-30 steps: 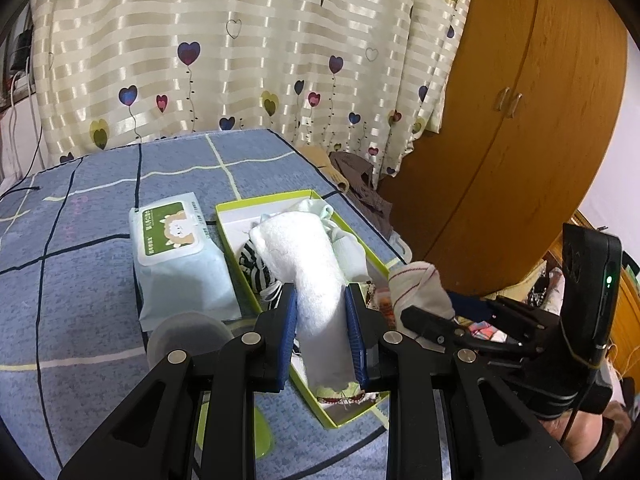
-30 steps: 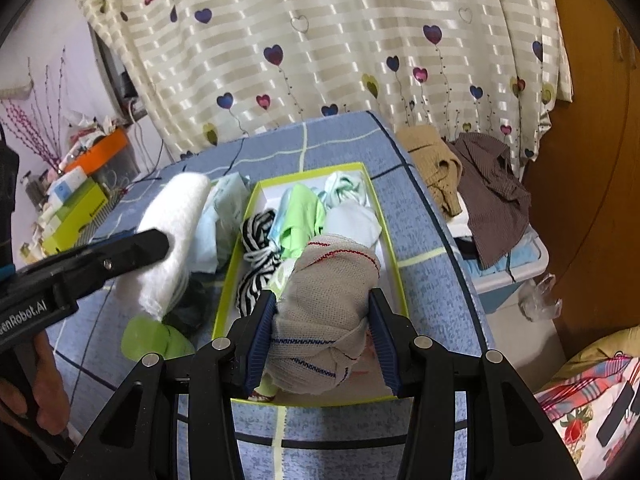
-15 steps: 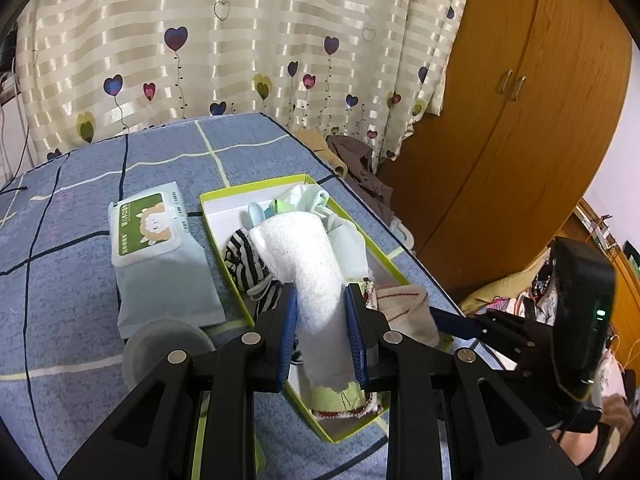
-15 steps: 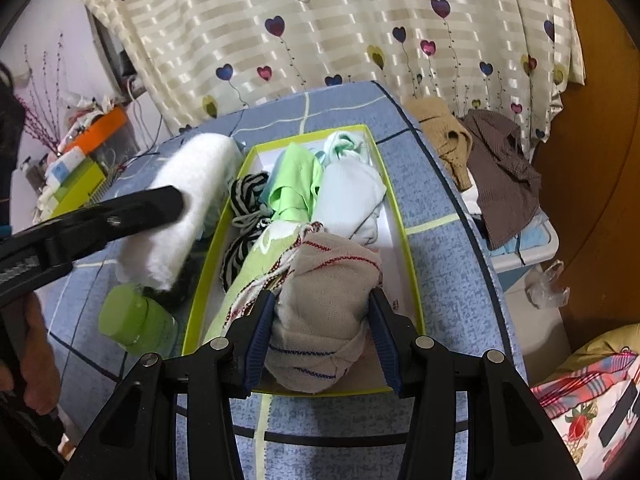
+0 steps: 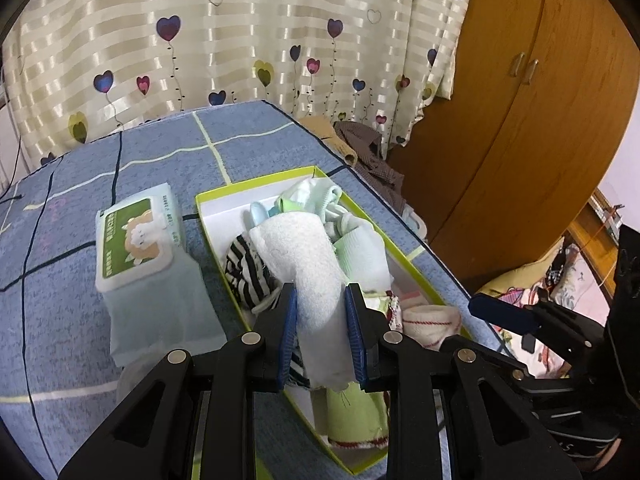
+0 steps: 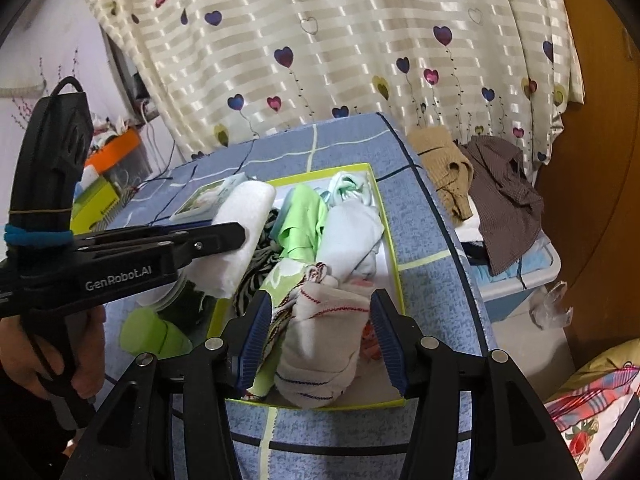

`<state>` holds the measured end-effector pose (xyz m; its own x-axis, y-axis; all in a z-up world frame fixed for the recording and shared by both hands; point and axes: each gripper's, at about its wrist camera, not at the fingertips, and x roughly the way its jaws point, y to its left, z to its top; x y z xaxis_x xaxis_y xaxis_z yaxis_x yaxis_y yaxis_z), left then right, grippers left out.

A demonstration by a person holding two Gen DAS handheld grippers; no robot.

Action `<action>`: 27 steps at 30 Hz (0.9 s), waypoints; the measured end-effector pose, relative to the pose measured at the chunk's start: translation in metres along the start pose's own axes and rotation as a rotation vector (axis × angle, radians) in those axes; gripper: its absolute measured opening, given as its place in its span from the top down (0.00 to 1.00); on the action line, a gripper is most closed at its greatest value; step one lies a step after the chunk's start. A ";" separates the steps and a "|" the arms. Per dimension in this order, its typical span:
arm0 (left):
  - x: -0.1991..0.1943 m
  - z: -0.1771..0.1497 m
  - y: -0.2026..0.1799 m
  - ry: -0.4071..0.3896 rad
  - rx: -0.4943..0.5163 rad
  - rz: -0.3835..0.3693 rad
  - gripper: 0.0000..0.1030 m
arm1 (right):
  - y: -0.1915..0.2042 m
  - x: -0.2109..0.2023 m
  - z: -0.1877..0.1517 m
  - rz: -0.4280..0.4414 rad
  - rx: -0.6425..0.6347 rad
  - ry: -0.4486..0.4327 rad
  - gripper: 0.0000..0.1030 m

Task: Organize soft objects
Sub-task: 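Lower both socks into the box and open both grippers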

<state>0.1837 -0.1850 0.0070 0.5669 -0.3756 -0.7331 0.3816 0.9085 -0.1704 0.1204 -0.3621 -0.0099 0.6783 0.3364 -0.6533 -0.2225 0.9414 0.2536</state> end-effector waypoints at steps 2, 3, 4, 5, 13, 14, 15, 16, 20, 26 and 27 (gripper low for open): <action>0.008 0.002 0.001 0.020 0.001 0.005 0.75 | -0.001 0.002 0.001 0.003 0.003 0.002 0.50; 0.013 0.003 0.003 0.036 -0.004 0.014 0.75 | -0.001 0.003 0.001 0.002 0.004 0.003 0.50; 0.018 0.003 0.004 0.050 -0.008 0.021 0.74 | -0.001 0.003 0.001 0.003 0.005 0.004 0.50; 0.021 0.003 0.005 0.060 -0.011 0.017 0.73 | -0.001 0.004 0.001 0.004 0.005 0.006 0.50; 0.010 0.003 0.011 0.034 -0.037 -0.014 0.69 | -0.001 0.006 0.001 0.006 0.004 0.001 0.50; 0.008 0.004 0.012 0.029 -0.039 -0.016 0.69 | -0.001 0.007 0.002 0.008 0.003 -0.001 0.50; 0.006 0.005 0.013 0.025 -0.043 -0.014 0.69 | 0.000 0.007 0.002 0.009 0.002 -0.002 0.50; 0.004 0.004 0.014 0.021 -0.046 -0.018 0.69 | 0.000 0.006 0.003 0.009 0.000 -0.004 0.50; -0.001 0.002 0.016 0.019 -0.057 -0.022 0.69 | 0.001 0.003 0.005 0.006 -0.001 -0.010 0.50; -0.020 -0.005 0.011 0.001 -0.054 -0.035 0.69 | 0.008 -0.004 0.006 0.002 -0.011 -0.013 0.50; -0.024 -0.007 0.010 -0.003 -0.052 -0.036 0.69 | 0.010 -0.006 0.006 0.002 -0.017 -0.013 0.50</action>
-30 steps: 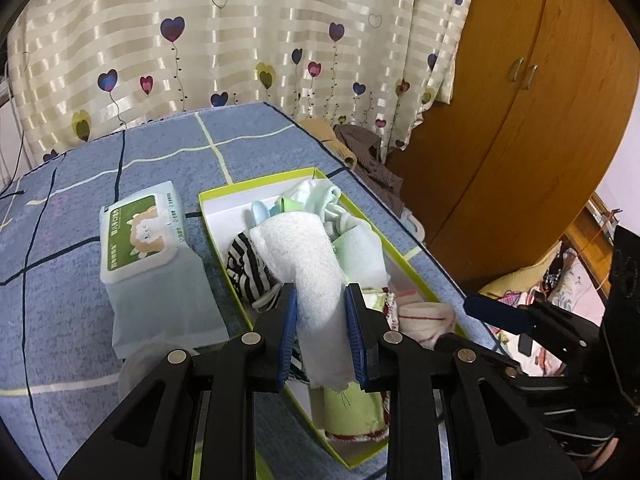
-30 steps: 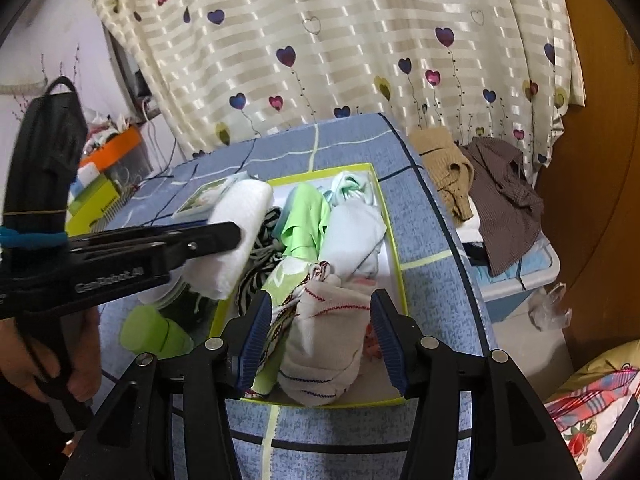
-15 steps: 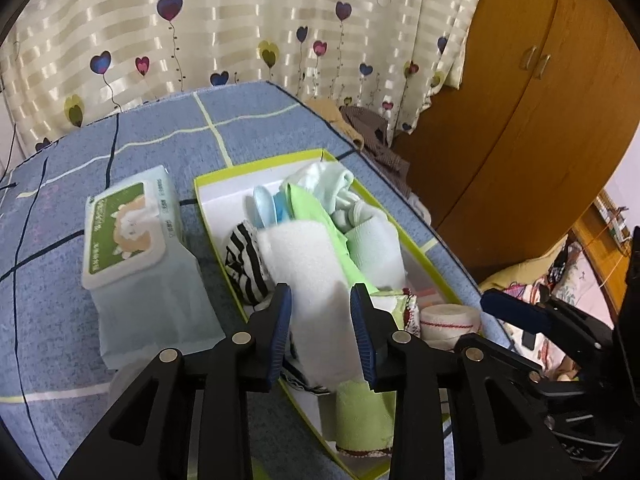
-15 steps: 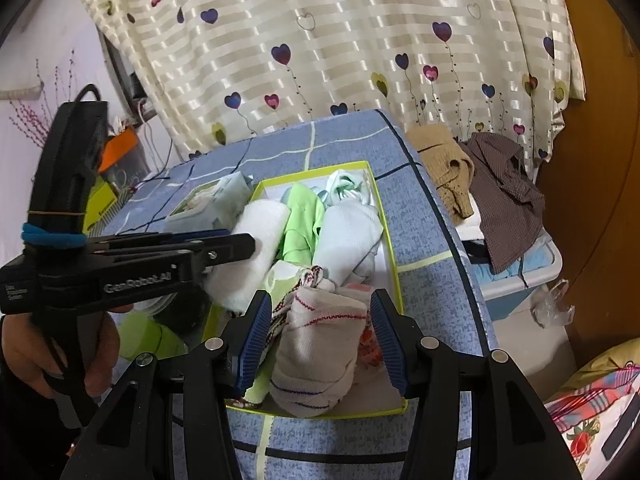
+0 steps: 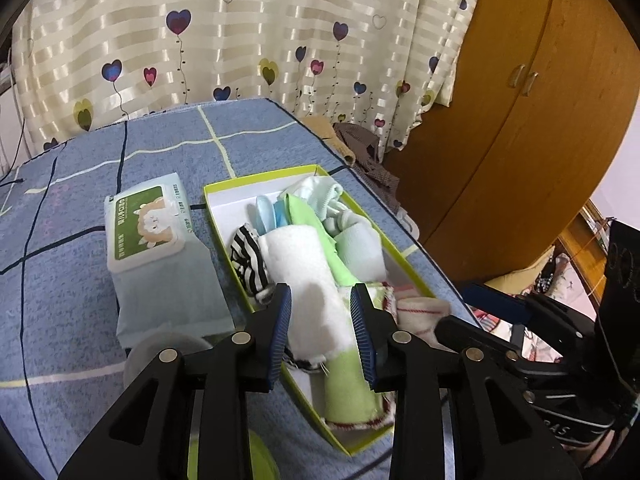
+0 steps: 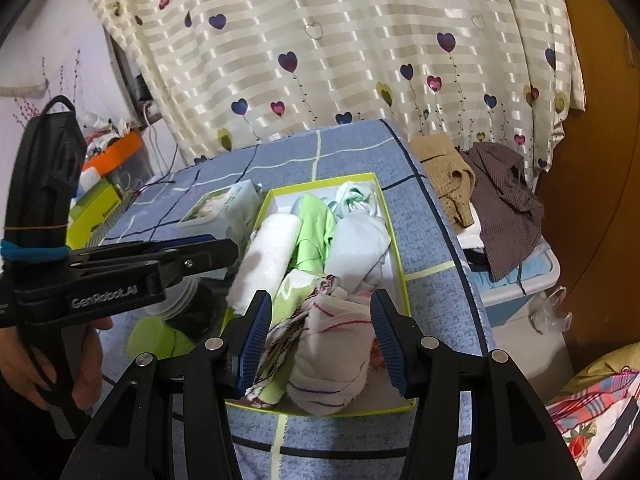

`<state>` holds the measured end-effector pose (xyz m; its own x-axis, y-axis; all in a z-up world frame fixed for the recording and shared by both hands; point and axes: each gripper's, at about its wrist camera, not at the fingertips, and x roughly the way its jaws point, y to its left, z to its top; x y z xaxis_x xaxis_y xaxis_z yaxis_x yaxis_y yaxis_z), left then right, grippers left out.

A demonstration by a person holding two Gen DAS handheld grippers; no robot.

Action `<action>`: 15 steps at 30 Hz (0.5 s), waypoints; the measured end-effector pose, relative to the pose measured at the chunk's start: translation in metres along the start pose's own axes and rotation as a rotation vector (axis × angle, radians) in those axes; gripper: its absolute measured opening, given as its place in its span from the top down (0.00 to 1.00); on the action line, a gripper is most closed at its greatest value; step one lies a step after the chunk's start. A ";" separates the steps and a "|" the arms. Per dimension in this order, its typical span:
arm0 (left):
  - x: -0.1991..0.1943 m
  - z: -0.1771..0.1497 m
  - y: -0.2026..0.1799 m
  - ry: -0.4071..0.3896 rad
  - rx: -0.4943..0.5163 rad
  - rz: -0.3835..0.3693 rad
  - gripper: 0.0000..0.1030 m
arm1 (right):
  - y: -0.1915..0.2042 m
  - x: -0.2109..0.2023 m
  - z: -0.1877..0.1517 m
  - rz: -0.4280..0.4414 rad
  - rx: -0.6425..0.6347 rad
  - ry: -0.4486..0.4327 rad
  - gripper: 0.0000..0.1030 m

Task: Organize soft objects

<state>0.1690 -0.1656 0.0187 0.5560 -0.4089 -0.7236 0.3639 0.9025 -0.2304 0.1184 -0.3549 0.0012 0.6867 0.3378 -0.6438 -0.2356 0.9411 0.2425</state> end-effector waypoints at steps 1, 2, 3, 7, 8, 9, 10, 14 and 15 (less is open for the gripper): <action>-0.004 -0.001 -0.001 -0.004 0.002 0.000 0.69 | 0.003 -0.001 0.000 -0.001 -0.003 0.000 0.50; -0.008 -0.003 -0.002 -0.007 0.003 0.003 0.69 | 0.005 -0.004 0.000 -0.001 -0.007 -0.001 0.50; -0.013 -0.004 -0.003 -0.013 0.002 0.003 0.69 | 0.008 -0.006 -0.001 -0.001 -0.011 -0.002 0.50; -0.029 -0.010 -0.004 -0.032 0.005 0.008 0.69 | 0.020 -0.014 -0.002 -0.004 -0.028 -0.004 0.50; -0.033 -0.012 -0.004 -0.036 0.006 0.010 0.69 | 0.023 -0.016 -0.003 -0.006 -0.032 -0.004 0.50; -0.038 -0.015 -0.005 -0.043 0.006 0.013 0.69 | 0.026 -0.019 -0.004 -0.006 -0.039 -0.004 0.50; -0.041 -0.016 -0.005 -0.047 0.006 0.017 0.69 | 0.028 -0.020 -0.004 -0.006 -0.043 -0.004 0.50; -0.055 -0.025 -0.006 -0.063 0.007 0.036 0.69 | 0.040 -0.028 -0.008 -0.008 -0.063 -0.004 0.50; -0.059 -0.028 -0.006 -0.068 0.007 0.048 0.69 | 0.043 -0.030 -0.009 -0.009 -0.069 -0.004 0.50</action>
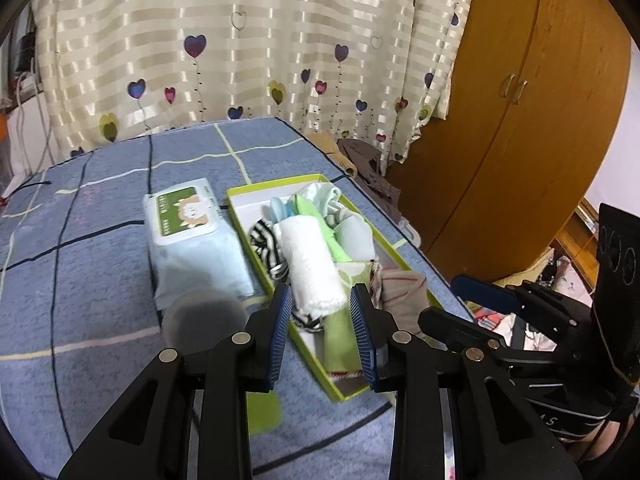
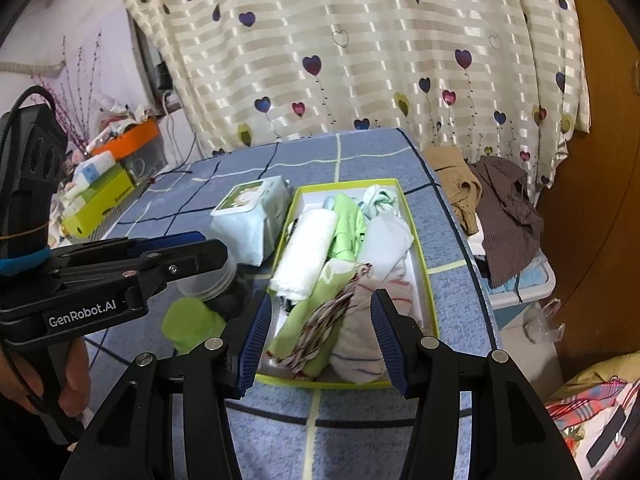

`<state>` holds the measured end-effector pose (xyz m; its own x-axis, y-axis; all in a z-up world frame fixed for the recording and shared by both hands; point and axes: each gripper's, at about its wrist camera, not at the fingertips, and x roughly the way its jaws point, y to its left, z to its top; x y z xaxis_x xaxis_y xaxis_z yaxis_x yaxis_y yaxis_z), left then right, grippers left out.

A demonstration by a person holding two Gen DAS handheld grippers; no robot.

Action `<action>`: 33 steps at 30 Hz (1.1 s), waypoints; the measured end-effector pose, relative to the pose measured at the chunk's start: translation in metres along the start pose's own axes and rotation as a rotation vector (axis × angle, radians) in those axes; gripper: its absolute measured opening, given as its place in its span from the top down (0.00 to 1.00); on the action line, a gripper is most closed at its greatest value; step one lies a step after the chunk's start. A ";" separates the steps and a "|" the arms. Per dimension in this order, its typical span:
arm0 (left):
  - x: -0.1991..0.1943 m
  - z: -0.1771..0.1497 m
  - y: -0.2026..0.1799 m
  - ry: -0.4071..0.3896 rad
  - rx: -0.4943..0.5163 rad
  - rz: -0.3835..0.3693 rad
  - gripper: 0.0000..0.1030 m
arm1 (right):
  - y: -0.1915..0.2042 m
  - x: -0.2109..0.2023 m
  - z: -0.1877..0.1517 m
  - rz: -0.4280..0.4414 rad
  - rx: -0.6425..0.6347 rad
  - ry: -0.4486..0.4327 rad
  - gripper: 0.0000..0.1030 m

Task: Organize soft objects

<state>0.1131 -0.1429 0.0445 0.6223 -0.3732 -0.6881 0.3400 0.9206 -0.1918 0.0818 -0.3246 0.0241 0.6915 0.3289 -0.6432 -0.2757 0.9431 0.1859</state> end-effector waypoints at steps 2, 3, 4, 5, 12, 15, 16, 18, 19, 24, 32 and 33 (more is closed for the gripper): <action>-0.006 -0.006 0.001 -0.004 -0.004 0.018 0.69 | 0.006 -0.003 -0.001 -0.002 -0.008 -0.001 0.47; -0.010 -0.010 0.002 -0.005 -0.009 0.025 0.69 | 0.010 -0.004 -0.003 -0.003 -0.013 0.000 0.45; -0.013 -0.012 0.002 -0.006 -0.011 0.031 0.69 | 0.012 -0.005 -0.004 -0.003 -0.016 0.002 0.45; -0.015 -0.015 0.002 -0.007 -0.010 0.038 0.69 | 0.014 -0.006 -0.006 -0.002 -0.020 0.005 0.45; -0.034 -0.033 0.001 -0.016 -0.007 0.061 0.69 | 0.029 -0.013 -0.014 -0.008 -0.037 0.009 0.44; -0.039 -0.038 0.002 -0.020 -0.007 0.073 0.69 | 0.036 -0.016 -0.018 -0.006 -0.046 0.012 0.43; -0.041 -0.040 0.002 -0.022 -0.007 0.081 0.69 | 0.038 -0.016 -0.020 -0.006 -0.048 0.014 0.43; -0.044 -0.045 0.004 -0.021 -0.009 0.093 0.69 | 0.042 -0.016 -0.023 -0.008 -0.051 0.019 0.43; -0.045 -0.047 0.004 -0.018 -0.009 0.099 0.69 | 0.043 -0.016 -0.024 -0.010 -0.051 0.021 0.43; -0.047 -0.058 0.010 0.000 -0.024 0.122 0.69 | 0.049 -0.017 -0.032 -0.015 -0.052 0.035 0.42; -0.046 -0.072 0.013 0.019 -0.045 0.098 0.69 | 0.055 -0.014 -0.042 -0.023 -0.053 0.057 0.42; -0.045 -0.073 0.014 0.024 -0.048 0.098 0.69 | 0.056 -0.013 -0.043 -0.023 -0.052 0.061 0.42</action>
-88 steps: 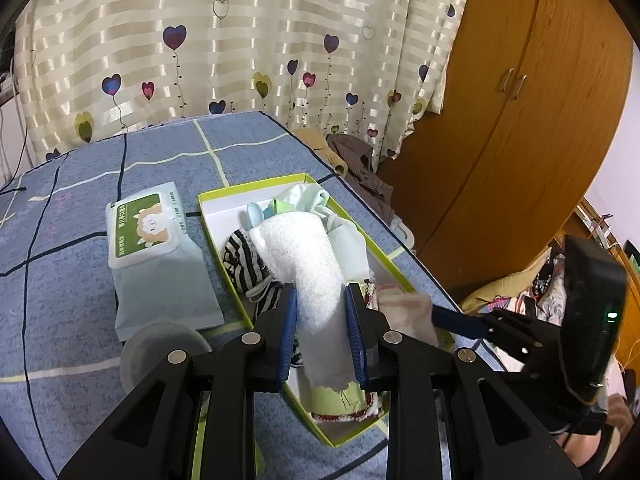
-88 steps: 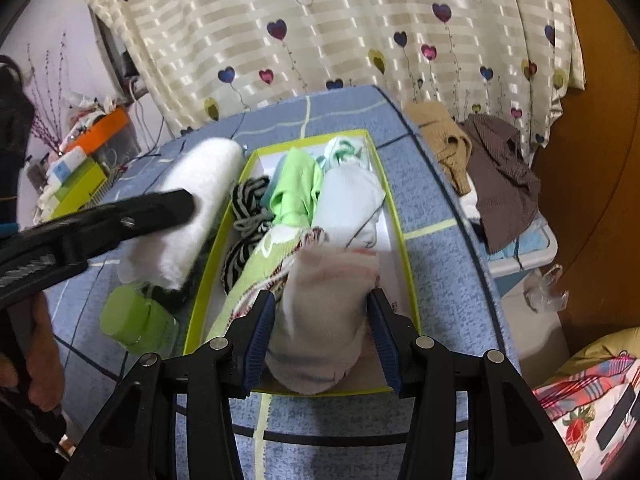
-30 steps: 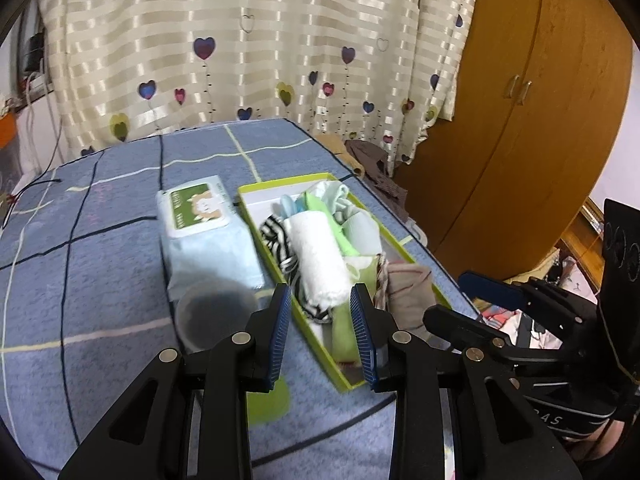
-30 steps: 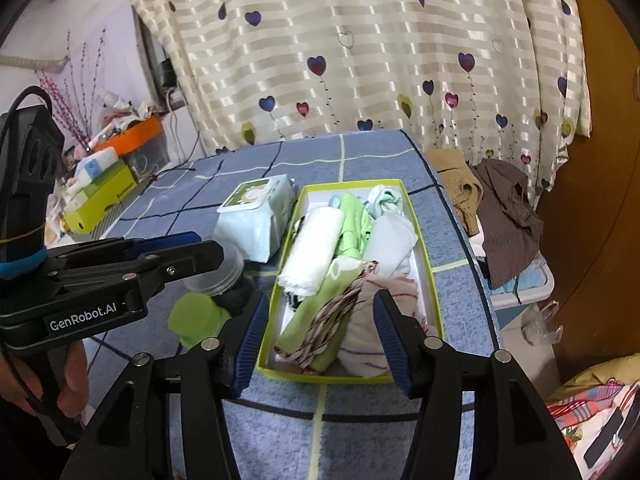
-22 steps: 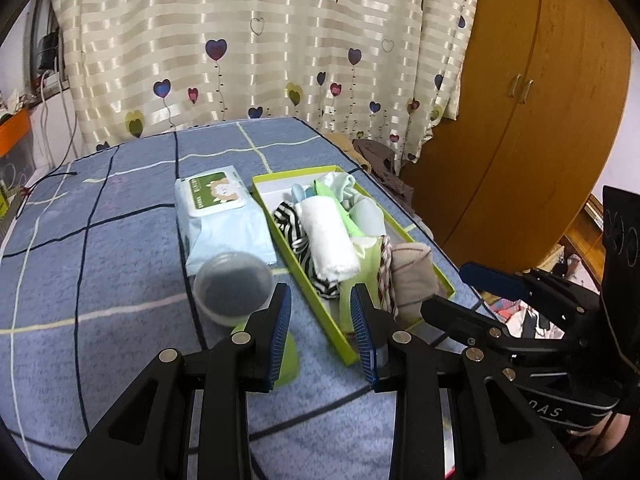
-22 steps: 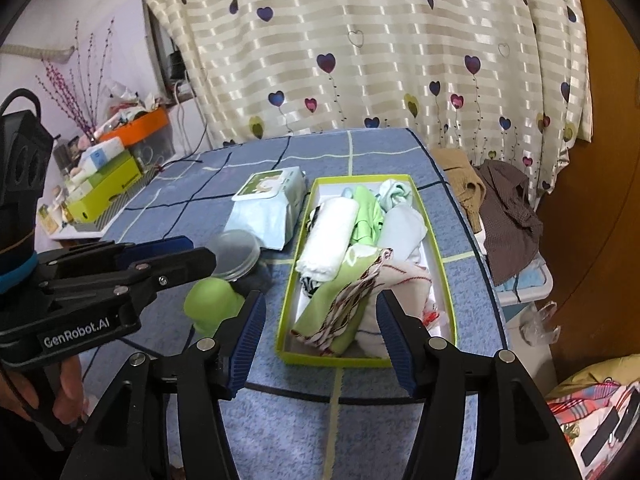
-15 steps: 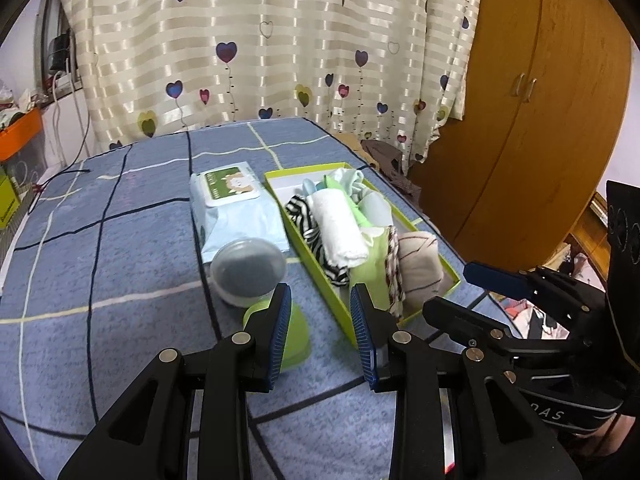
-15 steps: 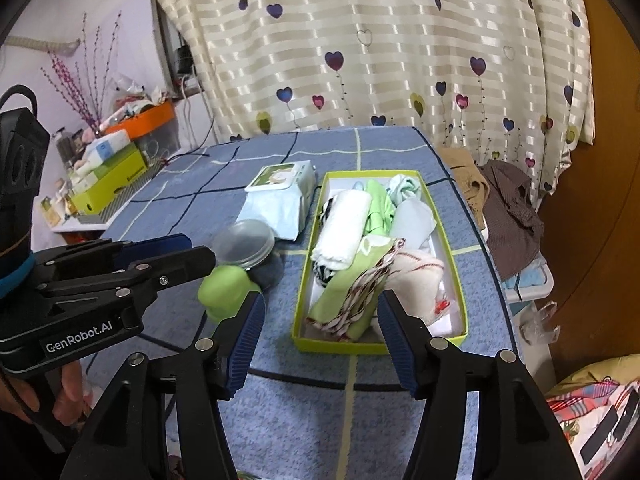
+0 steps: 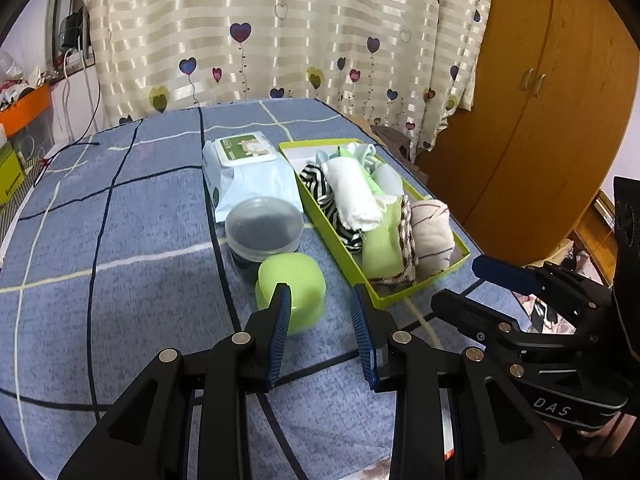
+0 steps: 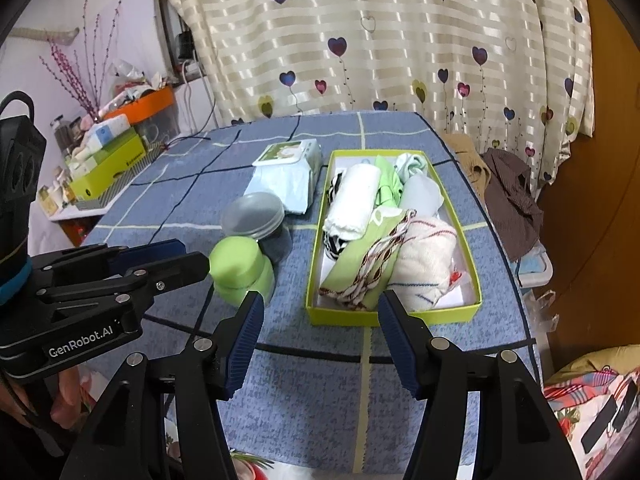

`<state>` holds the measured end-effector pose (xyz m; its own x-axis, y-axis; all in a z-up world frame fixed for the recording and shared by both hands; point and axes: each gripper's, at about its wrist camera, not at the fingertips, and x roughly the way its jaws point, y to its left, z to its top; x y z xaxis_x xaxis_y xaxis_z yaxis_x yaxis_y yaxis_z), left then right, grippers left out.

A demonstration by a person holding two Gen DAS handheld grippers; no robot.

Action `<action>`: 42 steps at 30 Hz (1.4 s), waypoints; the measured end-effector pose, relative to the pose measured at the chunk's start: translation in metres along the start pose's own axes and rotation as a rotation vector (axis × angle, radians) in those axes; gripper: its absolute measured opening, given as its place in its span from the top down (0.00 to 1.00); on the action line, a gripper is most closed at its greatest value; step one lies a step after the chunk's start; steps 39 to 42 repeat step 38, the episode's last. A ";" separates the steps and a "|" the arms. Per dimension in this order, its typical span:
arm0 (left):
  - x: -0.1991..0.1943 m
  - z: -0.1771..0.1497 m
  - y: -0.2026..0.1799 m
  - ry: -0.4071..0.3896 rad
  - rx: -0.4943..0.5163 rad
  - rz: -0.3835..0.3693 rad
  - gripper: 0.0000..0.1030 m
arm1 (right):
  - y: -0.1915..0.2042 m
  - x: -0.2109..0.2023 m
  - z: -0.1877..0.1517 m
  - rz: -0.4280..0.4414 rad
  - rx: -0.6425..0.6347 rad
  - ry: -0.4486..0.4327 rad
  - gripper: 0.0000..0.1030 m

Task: Organize soft objects

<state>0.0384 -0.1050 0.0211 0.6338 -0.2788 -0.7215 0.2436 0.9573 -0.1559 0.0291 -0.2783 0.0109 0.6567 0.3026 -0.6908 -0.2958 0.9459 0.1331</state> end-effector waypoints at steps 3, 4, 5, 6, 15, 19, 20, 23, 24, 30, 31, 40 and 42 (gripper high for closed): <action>0.003 -0.002 0.001 0.006 0.003 0.015 0.69 | 0.001 0.002 -0.003 -0.001 -0.002 0.010 0.42; 0.004 -0.003 0.000 0.006 0.008 0.029 0.69 | 0.001 0.003 -0.003 -0.001 -0.001 0.012 0.42; 0.005 -0.004 0.000 0.006 0.014 0.038 0.69 | 0.001 0.003 -0.004 -0.001 0.001 0.014 0.42; 0.005 -0.005 0.000 0.008 0.014 0.035 0.69 | 0.000 0.004 -0.004 -0.002 0.003 0.016 0.42; 0.013 -0.007 0.003 0.029 0.005 0.044 0.69 | 0.001 0.006 -0.006 -0.003 -0.001 0.026 0.42; 0.016 -0.009 0.002 0.041 0.006 0.040 0.69 | 0.001 0.010 -0.007 -0.003 0.004 0.033 0.42; 0.017 -0.009 0.002 0.042 0.006 0.043 0.69 | 0.001 0.010 -0.007 -0.002 0.003 0.034 0.42; 0.018 -0.009 0.002 0.046 0.008 0.054 0.69 | 0.001 0.010 -0.008 -0.002 0.002 0.034 0.42; 0.018 -0.009 0.002 0.046 0.007 0.053 0.69 | 0.001 0.010 -0.008 -0.001 0.001 0.034 0.42; 0.020 -0.009 0.001 0.051 0.007 0.050 0.69 | 0.001 0.011 -0.008 0.001 -0.003 0.041 0.41; 0.021 -0.009 0.000 0.050 0.006 0.049 0.69 | 0.001 0.011 -0.008 0.001 -0.003 0.040 0.41; 0.018 -0.009 -0.001 0.033 0.014 0.060 0.69 | 0.002 0.012 -0.008 0.001 -0.002 0.037 0.41; 0.018 -0.009 -0.001 0.033 0.014 0.060 0.69 | 0.002 0.012 -0.008 0.001 -0.002 0.037 0.41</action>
